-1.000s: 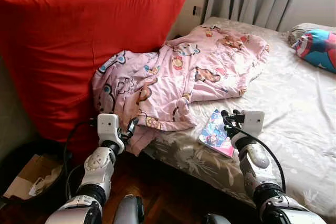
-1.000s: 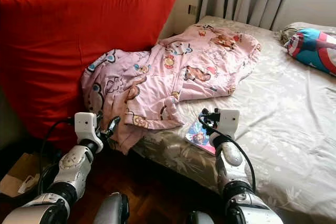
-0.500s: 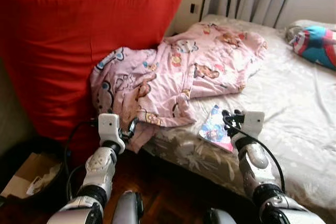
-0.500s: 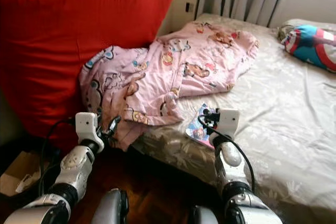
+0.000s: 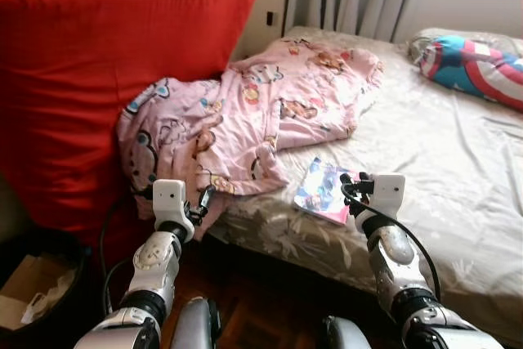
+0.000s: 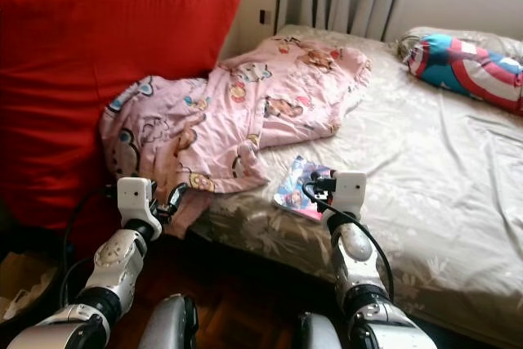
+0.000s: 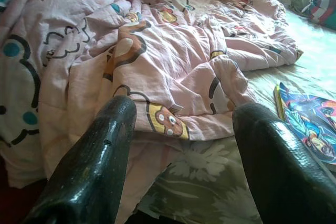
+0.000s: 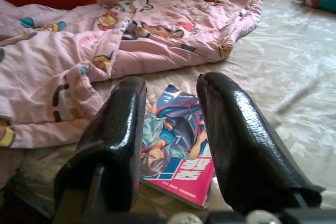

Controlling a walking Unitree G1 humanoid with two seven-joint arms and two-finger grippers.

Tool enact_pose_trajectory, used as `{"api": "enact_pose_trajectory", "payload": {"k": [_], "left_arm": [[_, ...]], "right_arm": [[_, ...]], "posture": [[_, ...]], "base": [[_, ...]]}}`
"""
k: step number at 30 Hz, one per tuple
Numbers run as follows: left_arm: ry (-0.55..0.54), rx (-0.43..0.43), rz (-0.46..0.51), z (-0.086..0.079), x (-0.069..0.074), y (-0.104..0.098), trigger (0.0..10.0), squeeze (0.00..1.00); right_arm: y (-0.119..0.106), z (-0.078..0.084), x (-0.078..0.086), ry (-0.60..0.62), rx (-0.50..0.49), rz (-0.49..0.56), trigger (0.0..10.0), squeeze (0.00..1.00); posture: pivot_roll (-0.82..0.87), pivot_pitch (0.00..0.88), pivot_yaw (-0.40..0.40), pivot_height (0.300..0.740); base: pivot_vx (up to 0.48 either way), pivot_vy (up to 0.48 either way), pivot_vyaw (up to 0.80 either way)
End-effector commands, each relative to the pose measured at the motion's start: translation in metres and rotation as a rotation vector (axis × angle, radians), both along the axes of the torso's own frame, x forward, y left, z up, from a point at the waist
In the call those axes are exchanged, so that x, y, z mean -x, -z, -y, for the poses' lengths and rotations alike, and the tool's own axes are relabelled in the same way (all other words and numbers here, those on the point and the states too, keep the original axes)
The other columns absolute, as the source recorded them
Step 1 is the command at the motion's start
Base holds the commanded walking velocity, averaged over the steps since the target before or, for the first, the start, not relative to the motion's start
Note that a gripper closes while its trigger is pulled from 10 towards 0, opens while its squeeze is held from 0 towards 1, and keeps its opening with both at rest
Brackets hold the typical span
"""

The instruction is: Clean up the room

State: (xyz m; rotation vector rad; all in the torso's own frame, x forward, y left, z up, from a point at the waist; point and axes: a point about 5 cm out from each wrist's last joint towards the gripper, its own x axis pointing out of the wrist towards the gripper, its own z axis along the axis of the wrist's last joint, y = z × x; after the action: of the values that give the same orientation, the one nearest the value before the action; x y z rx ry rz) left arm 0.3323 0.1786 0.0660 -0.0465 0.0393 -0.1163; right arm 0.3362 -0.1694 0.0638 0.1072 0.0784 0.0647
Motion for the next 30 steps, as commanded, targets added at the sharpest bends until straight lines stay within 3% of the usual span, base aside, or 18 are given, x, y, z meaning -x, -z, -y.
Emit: {"api": "enact_pose_trajectory", "payload": {"k": [1, 30], "left_arm": [[0.009, -0.027, 0.007, -0.0011, -0.0024, -0.0037, 10.0, 0.00], [0.049, -0.031, 0.000, 0.0053, -0.0039, -0.0043, 10.0, 0.00]], "right_arm": [[0.0006, 0.0004, -0.0005, -0.001, 0.006, -0.012, 10.0, 0.00], [0.0099, 0.0016, 0.0021, -0.026, 0.033, -0.086, 10.0, 0.00]], "posture": [[-0.03, 0.000, -0.047, 0.581], [-0.03, 0.000, -0.047, 0.581]], "base": [[0.000, 0.000, 0.00], [0.345, 0.000, 0.00]]}}
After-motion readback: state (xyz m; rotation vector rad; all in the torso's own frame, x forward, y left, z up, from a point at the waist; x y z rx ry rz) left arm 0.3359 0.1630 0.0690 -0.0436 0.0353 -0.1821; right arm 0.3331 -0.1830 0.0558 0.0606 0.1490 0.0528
